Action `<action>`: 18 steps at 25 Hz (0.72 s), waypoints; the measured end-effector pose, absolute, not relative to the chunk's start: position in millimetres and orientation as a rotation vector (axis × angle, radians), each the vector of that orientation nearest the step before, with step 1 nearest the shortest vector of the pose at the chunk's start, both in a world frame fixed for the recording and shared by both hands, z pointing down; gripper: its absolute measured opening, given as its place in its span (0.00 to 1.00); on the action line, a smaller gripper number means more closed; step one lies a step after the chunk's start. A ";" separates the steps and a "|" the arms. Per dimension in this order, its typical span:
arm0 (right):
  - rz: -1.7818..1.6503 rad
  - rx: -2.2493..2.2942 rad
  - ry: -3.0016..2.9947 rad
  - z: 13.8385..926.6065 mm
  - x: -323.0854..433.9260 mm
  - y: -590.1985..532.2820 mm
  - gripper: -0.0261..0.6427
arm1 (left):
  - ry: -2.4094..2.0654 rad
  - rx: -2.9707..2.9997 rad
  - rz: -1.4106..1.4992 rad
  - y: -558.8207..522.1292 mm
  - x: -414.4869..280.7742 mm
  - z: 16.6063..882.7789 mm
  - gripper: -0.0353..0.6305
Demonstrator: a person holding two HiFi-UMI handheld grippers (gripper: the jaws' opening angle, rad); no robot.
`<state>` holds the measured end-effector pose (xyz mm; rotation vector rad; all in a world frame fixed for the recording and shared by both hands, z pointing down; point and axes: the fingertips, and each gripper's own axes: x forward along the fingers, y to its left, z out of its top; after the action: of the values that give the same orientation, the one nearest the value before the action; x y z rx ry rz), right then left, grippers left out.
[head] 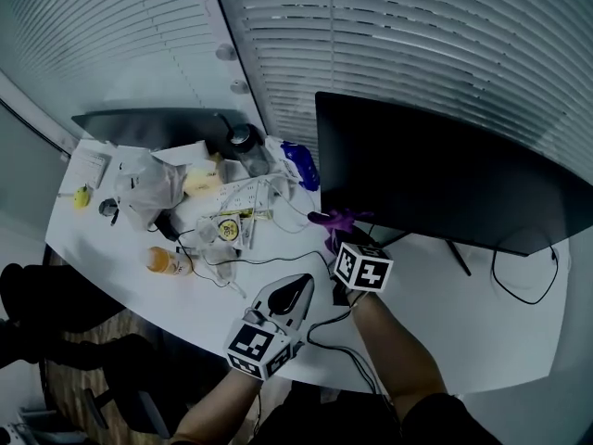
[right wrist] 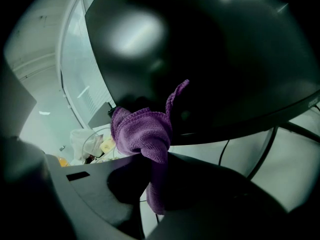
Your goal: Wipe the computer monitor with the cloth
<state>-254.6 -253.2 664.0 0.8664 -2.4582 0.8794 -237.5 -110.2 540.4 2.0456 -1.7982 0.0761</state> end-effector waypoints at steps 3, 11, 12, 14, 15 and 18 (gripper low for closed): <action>0.889 0.910 -2.454 661.5 -237.3 -261.5 0.14 | -1.755 2.056 0.099 -113.0 -226.5 542.9 0.06; 0.916 1.036 -2.424 660.5 -171.6 -283.8 0.14 | -1.690 2.142 0.106 -137.1 -185.6 538.9 0.06; 0.919 1.053 -2.421 660.2 -162.7 -286.8 0.14 | -1.679 2.154 0.104 -140.5 -179.2 537.9 0.06; 0.924 1.085 -2.414 659.1 -145.3 -292.9 0.14 | -1.654 2.176 0.106 -146.7 -166.2 536.7 0.06; 0.927 1.101 -2.411 658.9 -136.5 -295.9 0.14 | -1.641 2.187 0.110 -149.6 -159.6 536.5 0.06; 0.936 1.152 -2.400 660.0 -107.2 -305.6 0.14 | -1.607 2.217 0.124 -158.2 -139.2 537.9 0.06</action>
<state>-107.2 -305.6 660.0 1.1516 -2.3997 0.9361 -139.2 -158.2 537.9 2.2166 -1.6068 0.1243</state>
